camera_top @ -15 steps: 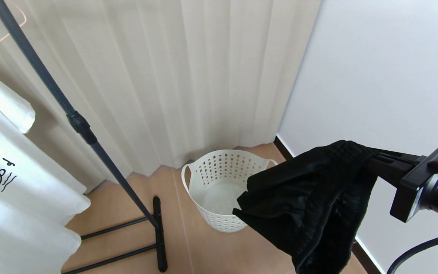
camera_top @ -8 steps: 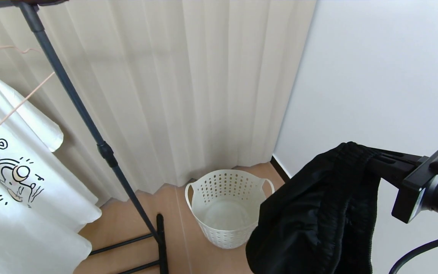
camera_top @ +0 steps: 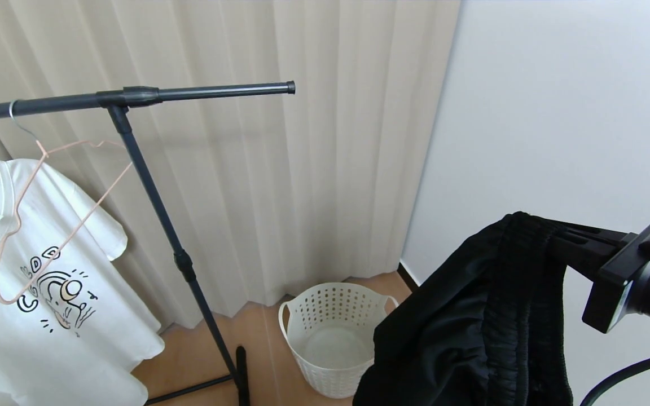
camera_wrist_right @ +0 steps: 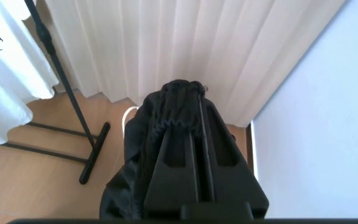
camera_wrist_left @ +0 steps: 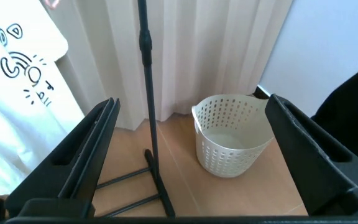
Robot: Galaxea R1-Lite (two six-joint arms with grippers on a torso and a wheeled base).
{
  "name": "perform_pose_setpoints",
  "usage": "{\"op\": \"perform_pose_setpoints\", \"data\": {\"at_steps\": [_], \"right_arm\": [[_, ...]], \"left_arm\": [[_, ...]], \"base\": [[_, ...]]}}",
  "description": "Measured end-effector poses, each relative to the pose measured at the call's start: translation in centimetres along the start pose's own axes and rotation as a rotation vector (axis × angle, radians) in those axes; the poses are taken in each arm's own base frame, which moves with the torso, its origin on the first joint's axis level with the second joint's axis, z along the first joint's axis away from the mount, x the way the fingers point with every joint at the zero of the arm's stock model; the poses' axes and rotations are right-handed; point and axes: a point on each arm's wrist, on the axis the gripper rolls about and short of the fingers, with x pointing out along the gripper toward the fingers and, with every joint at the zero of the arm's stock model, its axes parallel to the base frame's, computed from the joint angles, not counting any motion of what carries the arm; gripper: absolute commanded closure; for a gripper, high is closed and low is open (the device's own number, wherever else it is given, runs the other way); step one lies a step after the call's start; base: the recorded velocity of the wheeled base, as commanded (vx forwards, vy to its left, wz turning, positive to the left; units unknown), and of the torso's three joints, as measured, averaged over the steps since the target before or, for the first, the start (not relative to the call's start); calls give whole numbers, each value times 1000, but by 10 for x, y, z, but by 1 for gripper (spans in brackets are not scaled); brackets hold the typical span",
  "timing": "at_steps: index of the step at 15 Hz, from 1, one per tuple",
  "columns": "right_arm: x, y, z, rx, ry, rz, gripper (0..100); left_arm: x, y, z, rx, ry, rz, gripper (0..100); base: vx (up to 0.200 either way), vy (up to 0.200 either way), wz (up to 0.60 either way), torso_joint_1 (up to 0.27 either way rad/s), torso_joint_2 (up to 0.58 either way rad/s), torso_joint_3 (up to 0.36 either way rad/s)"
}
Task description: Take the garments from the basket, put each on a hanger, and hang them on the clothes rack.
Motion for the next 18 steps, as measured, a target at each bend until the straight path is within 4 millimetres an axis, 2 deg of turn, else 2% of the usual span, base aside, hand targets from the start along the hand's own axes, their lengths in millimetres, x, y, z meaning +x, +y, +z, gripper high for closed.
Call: {"op": "perform_pose_setpoints", "data": {"at_steps": [5, 18], "right_arm": [[0, 0, -1, -1, 1, 0, 100], [-1, 0, 0, 0, -1, -1, 100]], "left_arm": [[0, 0, 0, 2, 0, 0, 0], [0, 0, 0, 2, -1, 1, 0]], "base": [[0, 0, 0, 237, -546, -305], [0, 0, 0, 167, -369, -202]]}}
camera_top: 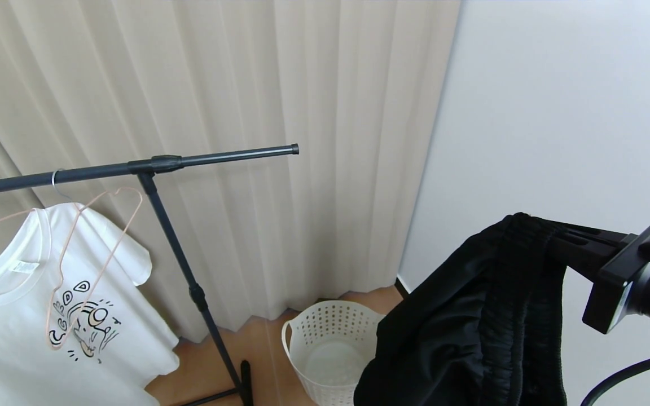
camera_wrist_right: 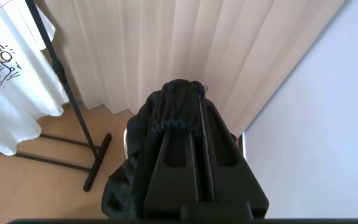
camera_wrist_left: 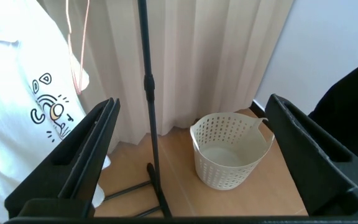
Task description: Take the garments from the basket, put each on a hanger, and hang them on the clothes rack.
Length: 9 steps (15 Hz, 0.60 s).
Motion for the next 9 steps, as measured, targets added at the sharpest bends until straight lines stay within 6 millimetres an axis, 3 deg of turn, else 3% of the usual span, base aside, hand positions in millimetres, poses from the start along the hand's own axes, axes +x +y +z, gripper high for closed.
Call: {"op": "perform_pose_setpoints", "data": {"at_steps": [3, 9], "right_arm": [[-1, 0, 0, 1, -4, 0, 100], [-2, -1, 0, 2, -4, 1, 100]], "left_arm": [[0, 0, 0, -1, 0, 0, 0], [0, 0, 0, -1, 1, 0, 0]], "base": [[0, 0, 0, 123, -273, -139], [0, 0, 600, 9, -1, -2]]}}
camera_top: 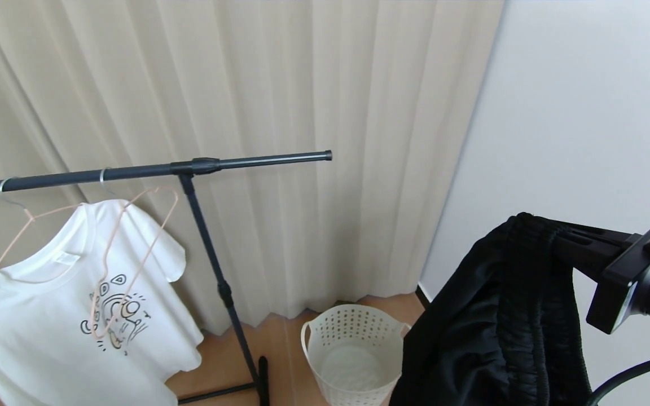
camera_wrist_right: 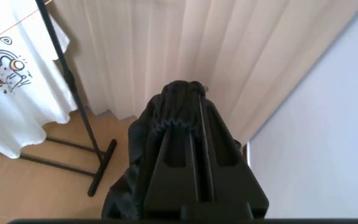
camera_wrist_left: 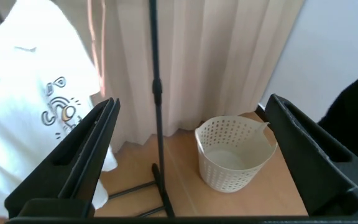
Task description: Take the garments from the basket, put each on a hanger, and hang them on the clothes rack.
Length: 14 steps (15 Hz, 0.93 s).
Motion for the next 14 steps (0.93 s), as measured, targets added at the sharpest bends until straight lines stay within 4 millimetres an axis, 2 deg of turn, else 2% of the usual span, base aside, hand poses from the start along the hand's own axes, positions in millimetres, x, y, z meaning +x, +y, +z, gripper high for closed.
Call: {"op": "perform_pose_setpoints", "data": {"at_steps": [3, 5, 14], "right_arm": [[0, 0, -1, -1, 1, 0, 100], [0, 0, -2, -3, 7, 0, 100], [-4, -1, -4, -31, 1, 1, 100]], "left_arm": [[0, 0, 0, 0, 0, -1, 0], [0, 0, 0, 0, 0, -2, 0], [0, 0, 0, 0, 0, -2, 0]], "base": [[0, 0, 600, 1, 1, 4], [0, 0, 0, 0, 0, 0], [0, 200, 0, 1, 3, 2]]}}
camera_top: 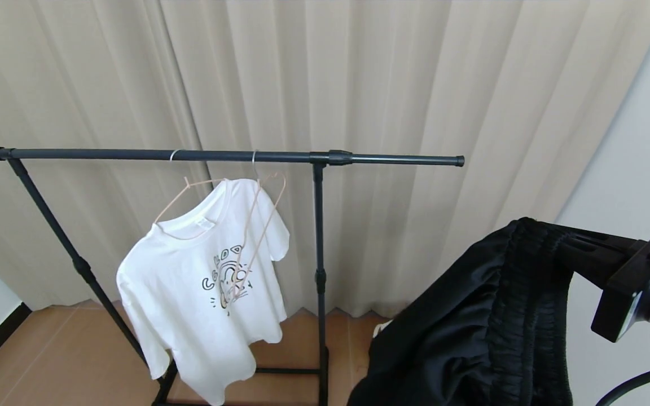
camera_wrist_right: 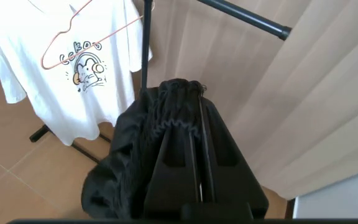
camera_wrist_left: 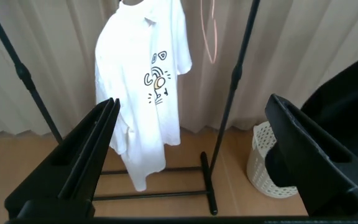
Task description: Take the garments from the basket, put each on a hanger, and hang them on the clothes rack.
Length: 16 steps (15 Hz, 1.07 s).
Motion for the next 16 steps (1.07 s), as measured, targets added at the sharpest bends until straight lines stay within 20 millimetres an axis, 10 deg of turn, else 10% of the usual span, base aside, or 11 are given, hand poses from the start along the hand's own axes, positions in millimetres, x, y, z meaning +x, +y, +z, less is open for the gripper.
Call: {"op": "perform_pose_setpoints", "data": {"at_steps": [16], "right_arm": [[-1, 0, 0, -1, -2, 1, 100]], "left_arm": [[0, 0, 0, 1, 0, 0, 0]], "base": [[0, 150, 0, 1, 2, 2]]}}
